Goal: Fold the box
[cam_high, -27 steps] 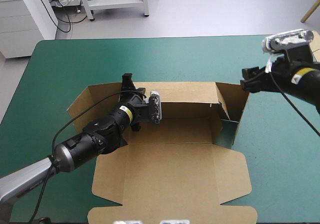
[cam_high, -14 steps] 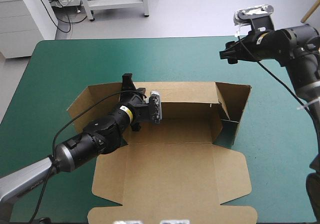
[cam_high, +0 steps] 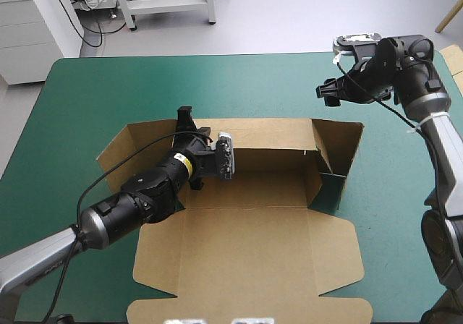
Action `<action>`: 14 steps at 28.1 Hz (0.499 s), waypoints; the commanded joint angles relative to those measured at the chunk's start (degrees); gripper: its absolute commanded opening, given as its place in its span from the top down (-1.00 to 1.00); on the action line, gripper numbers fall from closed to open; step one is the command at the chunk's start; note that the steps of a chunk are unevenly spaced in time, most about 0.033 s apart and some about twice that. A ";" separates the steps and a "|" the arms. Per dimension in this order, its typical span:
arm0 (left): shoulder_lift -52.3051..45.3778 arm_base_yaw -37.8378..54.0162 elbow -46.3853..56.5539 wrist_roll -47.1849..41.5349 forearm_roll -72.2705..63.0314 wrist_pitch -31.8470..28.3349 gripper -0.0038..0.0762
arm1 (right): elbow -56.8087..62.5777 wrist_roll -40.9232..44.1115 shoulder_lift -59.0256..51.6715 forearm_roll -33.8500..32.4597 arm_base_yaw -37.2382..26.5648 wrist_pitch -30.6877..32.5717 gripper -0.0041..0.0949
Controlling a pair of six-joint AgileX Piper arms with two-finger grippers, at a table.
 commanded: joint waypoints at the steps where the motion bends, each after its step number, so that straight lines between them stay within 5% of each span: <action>1: 0.59 -0.36 0.77 -1.21 -6.09 3.60 0.92 | -0.17 -0.45 -2.69 0.83 -0.51 -1.64 -0.57; 14: 0.59 -0.36 0.77 -1.30 -6.21 3.71 0.92 | 10.17 -4.50 -7.25 7.30 -0.51 -2.05 -0.57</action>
